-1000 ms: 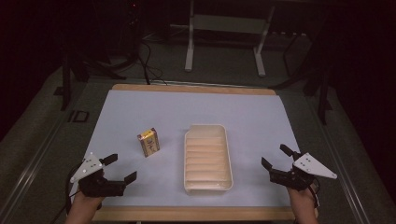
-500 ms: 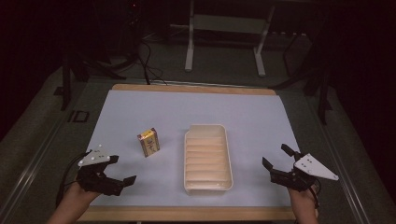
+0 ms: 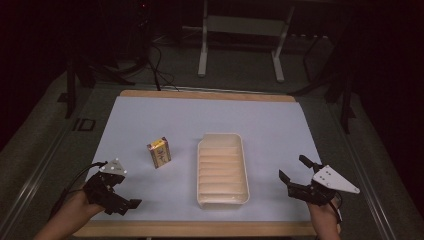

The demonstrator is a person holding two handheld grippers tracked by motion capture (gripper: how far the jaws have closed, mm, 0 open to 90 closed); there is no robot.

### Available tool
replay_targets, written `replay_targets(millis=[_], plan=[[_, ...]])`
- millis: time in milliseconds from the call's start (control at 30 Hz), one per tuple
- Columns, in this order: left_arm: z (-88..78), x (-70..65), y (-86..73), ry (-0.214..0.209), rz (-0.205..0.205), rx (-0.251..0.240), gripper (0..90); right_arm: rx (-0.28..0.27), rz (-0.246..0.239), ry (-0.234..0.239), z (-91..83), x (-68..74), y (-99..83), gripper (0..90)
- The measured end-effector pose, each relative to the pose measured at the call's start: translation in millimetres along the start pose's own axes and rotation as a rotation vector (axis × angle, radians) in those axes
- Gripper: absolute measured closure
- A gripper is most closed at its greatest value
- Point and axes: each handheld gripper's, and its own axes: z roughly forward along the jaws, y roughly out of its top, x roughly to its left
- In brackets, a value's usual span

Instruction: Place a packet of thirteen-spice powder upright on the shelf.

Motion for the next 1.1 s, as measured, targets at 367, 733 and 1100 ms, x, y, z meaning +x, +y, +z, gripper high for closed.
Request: replay_targets(millis=[367,733,1100], plan=[[1.5,3.2,4.7,-0.039,-0.040,0.145,0.9,0.009,-0.012,0.008,0.7,1.9,-0.4,14.4],[3.4,3.3,10.2,-0.040,-0.029,0.305,0.9,0.022,-0.022,0.020,2.4,4.2,-1.5,14.4],[4.8,9.3,14.2,-0.024,0.015,0.436,0.9,0.031,-0.029,0.028,3.2,5.4,-1.9,14.4]])
